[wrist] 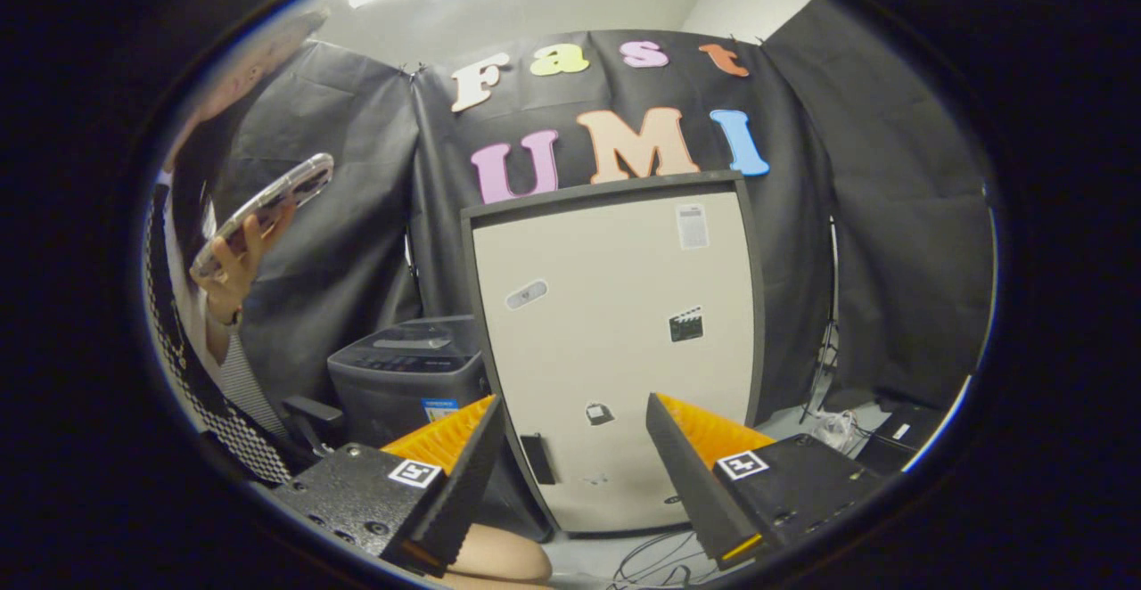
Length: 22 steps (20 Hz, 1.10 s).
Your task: Put the clothes into the washing machine and then close the washing machine lid.
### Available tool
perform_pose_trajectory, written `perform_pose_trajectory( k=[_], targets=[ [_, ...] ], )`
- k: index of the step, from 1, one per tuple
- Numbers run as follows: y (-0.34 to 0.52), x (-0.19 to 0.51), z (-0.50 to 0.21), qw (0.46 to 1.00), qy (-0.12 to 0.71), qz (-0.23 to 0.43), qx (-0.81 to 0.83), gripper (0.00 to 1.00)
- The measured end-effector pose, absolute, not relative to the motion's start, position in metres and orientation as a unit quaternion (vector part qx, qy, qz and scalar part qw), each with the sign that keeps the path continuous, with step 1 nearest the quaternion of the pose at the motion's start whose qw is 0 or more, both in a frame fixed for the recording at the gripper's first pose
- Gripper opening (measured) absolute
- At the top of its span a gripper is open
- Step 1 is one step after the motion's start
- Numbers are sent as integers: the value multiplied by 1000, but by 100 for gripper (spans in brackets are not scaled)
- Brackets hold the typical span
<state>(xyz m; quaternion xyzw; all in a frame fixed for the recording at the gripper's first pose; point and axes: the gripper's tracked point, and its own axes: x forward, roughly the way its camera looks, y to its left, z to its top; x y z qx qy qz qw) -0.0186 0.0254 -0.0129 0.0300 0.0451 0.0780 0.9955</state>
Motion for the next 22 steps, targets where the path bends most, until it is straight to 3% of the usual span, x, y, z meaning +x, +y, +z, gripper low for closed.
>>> perform_pose_trajectory(
  k=[12, 22],
  targets=[
    [13, -12, -33, 992, 77, 64, 72, 97],
    [16, -15, -25, 996, 55, 66, 31, 97]
  ],
)
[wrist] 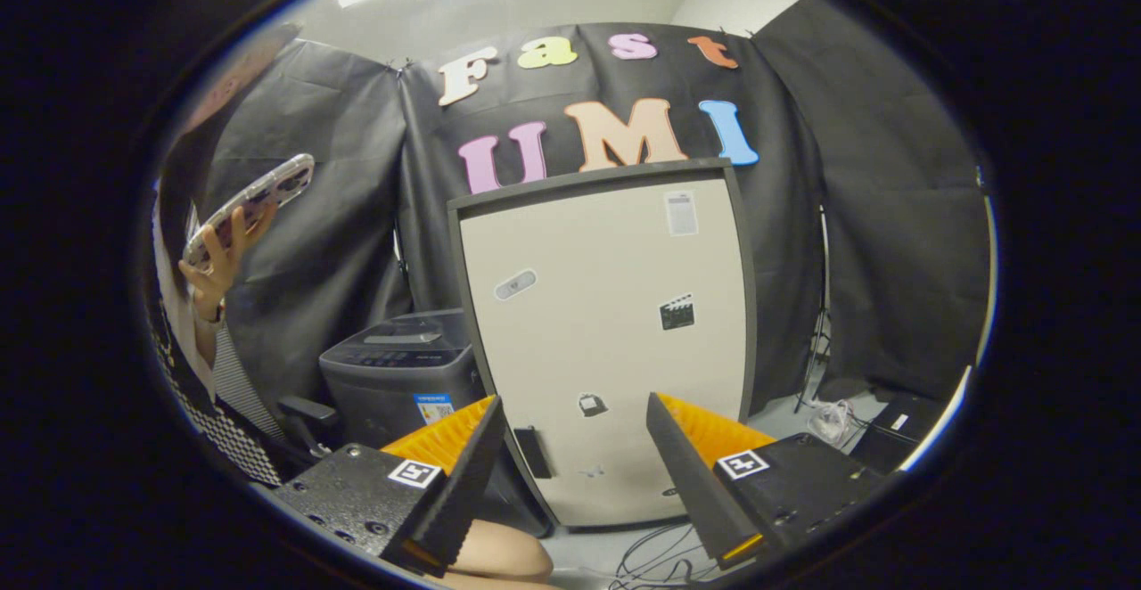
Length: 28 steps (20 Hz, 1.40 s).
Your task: Put the clothes into the washing machine and then close the washing machine lid.
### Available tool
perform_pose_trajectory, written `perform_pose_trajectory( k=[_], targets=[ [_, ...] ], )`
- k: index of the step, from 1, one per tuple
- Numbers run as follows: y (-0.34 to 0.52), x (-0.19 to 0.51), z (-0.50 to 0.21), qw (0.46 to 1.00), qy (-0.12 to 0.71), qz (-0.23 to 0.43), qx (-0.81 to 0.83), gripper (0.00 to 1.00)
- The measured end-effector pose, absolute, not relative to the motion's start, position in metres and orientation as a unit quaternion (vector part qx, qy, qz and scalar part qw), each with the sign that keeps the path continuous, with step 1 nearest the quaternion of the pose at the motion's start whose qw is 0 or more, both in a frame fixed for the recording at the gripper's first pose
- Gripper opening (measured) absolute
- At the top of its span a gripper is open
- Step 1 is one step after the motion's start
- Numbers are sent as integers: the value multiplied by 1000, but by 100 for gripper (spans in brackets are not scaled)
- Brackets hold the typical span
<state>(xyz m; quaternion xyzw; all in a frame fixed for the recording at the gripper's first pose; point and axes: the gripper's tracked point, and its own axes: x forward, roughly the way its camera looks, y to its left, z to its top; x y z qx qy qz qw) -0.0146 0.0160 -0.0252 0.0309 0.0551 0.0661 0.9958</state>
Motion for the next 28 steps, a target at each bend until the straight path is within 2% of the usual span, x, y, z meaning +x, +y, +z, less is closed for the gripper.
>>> perform_pose_trajectory(
  k=[28],
  targets=[
    [22, -22, -19, 997, 39, 69, -8, 97]
  ],
)
